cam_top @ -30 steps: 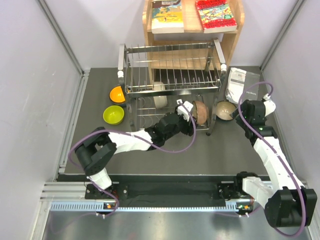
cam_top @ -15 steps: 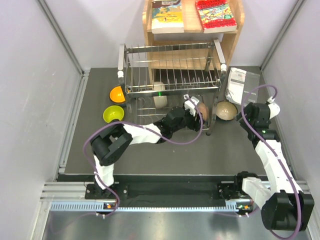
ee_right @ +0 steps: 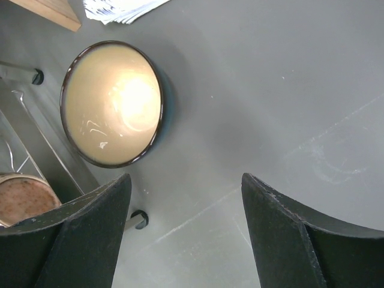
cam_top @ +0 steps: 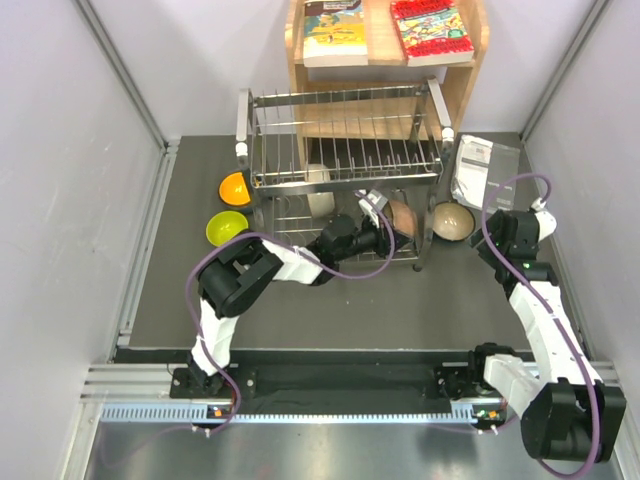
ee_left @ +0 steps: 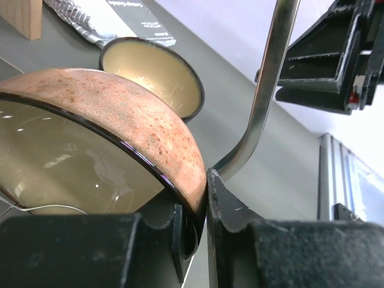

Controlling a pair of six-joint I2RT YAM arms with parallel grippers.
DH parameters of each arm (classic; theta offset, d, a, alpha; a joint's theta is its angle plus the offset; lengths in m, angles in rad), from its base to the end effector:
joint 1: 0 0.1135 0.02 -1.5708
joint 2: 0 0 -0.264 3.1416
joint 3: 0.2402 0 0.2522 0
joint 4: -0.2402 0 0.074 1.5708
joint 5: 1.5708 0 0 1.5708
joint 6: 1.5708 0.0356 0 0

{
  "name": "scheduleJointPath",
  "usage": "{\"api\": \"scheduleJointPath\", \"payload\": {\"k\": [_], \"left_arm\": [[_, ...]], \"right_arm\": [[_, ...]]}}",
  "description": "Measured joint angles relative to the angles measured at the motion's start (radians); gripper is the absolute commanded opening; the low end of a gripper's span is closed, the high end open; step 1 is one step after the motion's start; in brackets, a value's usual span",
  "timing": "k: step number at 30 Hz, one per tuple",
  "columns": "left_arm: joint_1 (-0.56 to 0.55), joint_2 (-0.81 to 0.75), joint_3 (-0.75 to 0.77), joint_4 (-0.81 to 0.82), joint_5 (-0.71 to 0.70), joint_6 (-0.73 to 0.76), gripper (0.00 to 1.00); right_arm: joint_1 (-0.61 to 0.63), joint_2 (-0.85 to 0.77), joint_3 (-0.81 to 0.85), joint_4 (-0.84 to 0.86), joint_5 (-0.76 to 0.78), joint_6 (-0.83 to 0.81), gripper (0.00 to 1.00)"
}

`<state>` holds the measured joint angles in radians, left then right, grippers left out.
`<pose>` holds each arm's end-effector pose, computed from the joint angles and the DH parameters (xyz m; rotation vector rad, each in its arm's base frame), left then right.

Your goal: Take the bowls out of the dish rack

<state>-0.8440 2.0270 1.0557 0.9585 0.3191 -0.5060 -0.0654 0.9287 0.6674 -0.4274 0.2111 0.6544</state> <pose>0.2786 -0.3301 0.1807 0.5590 1.6505 -1.2780 0.1971 -0.0204 0.2504 0.8937 2.0568 0.0798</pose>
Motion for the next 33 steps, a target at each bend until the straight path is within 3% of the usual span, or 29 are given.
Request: {"api": "scheduleJointPath", "payload": {"k": [18,33], "left_arm": [[0.028,0.034,-0.051,0.206,-0.011,-0.23,0.0],[0.041,0.125,0.019,0.34,-0.025,-0.438,0.0]], "right_arm": [[-0.003,-0.006,0.0,0.016,-0.02,0.0,0.73],[-0.003,-0.005,0.0,0.019,-0.034,0.0,0.73]]}}
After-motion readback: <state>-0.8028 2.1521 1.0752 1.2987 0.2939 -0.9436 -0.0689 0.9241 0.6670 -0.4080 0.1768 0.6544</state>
